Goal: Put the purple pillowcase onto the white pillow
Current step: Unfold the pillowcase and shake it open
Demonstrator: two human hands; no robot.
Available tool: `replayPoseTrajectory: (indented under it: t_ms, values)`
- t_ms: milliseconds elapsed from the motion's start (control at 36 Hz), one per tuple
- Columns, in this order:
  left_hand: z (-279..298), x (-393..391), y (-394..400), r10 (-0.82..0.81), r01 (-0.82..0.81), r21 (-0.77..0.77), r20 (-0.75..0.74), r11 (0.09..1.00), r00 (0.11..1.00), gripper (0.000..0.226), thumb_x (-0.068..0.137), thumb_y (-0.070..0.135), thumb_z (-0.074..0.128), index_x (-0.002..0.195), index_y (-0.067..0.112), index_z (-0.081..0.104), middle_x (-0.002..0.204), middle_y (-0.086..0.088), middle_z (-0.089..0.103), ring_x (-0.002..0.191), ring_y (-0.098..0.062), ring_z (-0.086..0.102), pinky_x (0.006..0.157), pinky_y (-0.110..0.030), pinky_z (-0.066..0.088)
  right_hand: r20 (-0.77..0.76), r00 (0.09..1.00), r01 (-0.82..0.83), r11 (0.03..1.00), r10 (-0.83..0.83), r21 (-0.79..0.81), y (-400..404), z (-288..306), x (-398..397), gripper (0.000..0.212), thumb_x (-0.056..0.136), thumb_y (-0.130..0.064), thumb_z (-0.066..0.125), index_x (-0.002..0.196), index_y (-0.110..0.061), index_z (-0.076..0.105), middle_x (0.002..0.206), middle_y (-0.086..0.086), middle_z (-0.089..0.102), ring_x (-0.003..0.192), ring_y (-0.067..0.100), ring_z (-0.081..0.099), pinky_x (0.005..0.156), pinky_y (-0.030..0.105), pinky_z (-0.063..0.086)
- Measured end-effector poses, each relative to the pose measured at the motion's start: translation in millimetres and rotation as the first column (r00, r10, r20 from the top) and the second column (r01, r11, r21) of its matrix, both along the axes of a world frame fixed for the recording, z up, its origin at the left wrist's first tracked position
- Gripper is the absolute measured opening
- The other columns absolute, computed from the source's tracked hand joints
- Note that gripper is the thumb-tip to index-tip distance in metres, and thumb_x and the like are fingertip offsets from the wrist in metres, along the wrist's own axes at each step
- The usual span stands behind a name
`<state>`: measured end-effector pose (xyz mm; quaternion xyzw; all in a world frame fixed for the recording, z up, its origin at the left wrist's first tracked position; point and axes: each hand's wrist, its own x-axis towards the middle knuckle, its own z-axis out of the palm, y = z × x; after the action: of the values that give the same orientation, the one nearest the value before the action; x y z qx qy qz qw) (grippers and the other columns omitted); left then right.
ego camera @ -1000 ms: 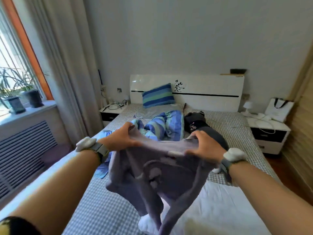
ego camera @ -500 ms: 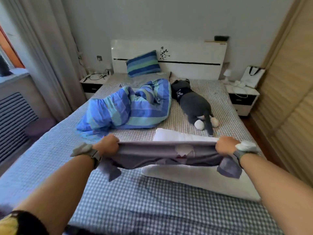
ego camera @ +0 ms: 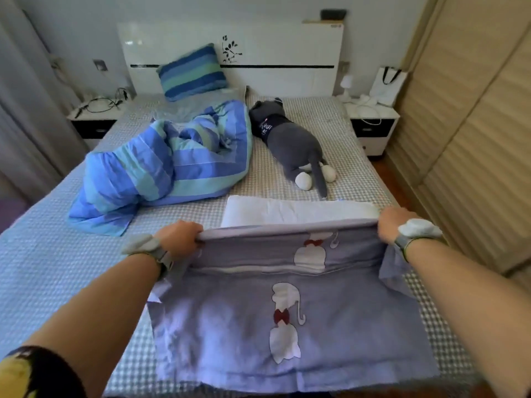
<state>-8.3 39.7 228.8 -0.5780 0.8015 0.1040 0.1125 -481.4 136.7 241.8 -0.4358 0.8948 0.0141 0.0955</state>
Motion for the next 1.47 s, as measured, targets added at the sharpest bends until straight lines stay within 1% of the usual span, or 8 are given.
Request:
replayPoseTrajectory:
  t_ms: [250,417,500,611,806,1056,1251,1473]
  values:
    - [-68.7,-92.9,-155.8,0.018,-0.023,0.107,0.046,0.994,0.999,0.007,0.089,0.031,0.064,0.086,0.032,0.058,0.106,-0.005,0.068,0.100,-0.030,0.062,0.086,-0.041,0.050,-0.058,0.996,-0.054,0.987,0.063,0.150,-119.2,-62.9,-92.0,0.032,0.101,-0.017,0.041,0.116,-0.002,0.064,0.123,0.021,0.061,0.115,0.038,0.056,0.085,0.038,0.041]
    - [-151.9,-154.9,-233.2,0.407,-0.435,-0.358,-0.153,0.826,0.900,0.060,0.084,0.045,0.065,0.139,0.029,0.048,0.141,-0.019,0.045,0.125,-0.043,0.045,0.102,-0.056,0.038,-0.150,0.987,-0.058,0.998,0.054,-0.021,-211.4,-141.1,-135.0,0.029,0.094,-0.014,0.047,0.118,0.001,0.055,0.125,0.028,0.052,0.103,0.040,0.048,0.089,0.048,0.042]
    - [-211.8,-181.3,-209.4,0.569,-0.582,-0.095,-0.134,0.808,0.812,0.077,0.092,0.059,0.050,0.156,0.035,0.015,0.164,-0.018,0.007,0.147,-0.045,0.012,0.115,-0.064,0.014,-0.133,0.989,-0.072,0.995,0.063,-0.067,-229.1,-210.5,-138.7,0.058,0.092,-0.029,0.046,0.145,-0.008,0.031,0.151,0.027,0.028,0.134,0.049,0.029,0.109,0.066,0.024]
    - [-291.8,-164.9,-141.9,0.532,-0.545,0.192,0.122,0.816,0.838,0.069,0.086,0.068,0.026,0.148,0.039,0.035,0.160,-0.018,0.016,0.144,-0.046,0.014,0.115,-0.060,0.014,-0.040,0.983,-0.184,0.981,0.181,-0.068,-194.6,-285.5,-109.4,0.064,0.091,-0.026,0.053,0.150,-0.014,0.030,0.156,0.023,0.021,0.137,0.048,0.028,0.109,0.066,0.025]
    - [-300.9,-111.9,-104.0,0.650,-0.644,0.271,0.081,0.716,0.756,0.083,0.087,0.077,0.037,0.156,0.033,0.020,0.158,-0.019,0.020,0.137,-0.050,0.028,0.113,-0.057,0.027,0.074,0.975,0.220,0.962,-0.211,-0.164,-89.5,-321.5,-100.9,0.070,0.094,-0.052,0.044,0.147,-0.009,0.030,0.148,0.028,0.034,0.127,0.046,0.040,0.105,0.055,0.032]
    - [-315.6,-108.1,-144.4,0.774,-0.732,0.318,-0.006,0.602,0.634,0.069,0.093,0.046,0.061,0.139,-0.001,0.039,0.140,-0.033,0.046,0.124,-0.050,0.048,0.104,-0.053,0.039,0.472,0.648,0.623,0.773,-0.597,0.121,-80.8,-326.6,-135.8,0.113,0.073,-0.077,0.063,0.152,-0.006,0.025,0.155,0.017,0.035,0.137,0.040,0.041,0.113,0.049,0.034]
    - [-244.7,-80.6,-80.0,0.744,-0.676,0.360,-0.080,0.643,0.664,0.054,0.090,0.044,0.066,0.118,0.000,0.050,0.115,-0.026,0.062,0.107,-0.045,0.059,0.082,-0.044,0.046,0.341,0.802,0.515,0.857,-0.491,0.022,-50.7,-260.4,-122.6,0.077,0.082,-0.066,0.063,0.126,-0.003,0.056,0.124,0.022,0.062,0.107,0.042,0.061,0.089,0.046,0.049]
    - [-262.5,-20.2,8.6,0.622,-0.691,0.289,0.301,0.662,0.723,0.102,0.079,0.065,0.063,0.155,0.023,0.010,0.155,-0.026,0.020,0.137,-0.045,0.031,0.111,-0.055,0.031,0.011,0.961,0.258,0.915,-0.275,0.311,10.1,-267.6,-64.1,0.063,0.083,-0.020,0.062,0.138,0.002,0.041,0.135,0.030,0.043,0.120,0.047,0.044,0.099,0.053,0.040]
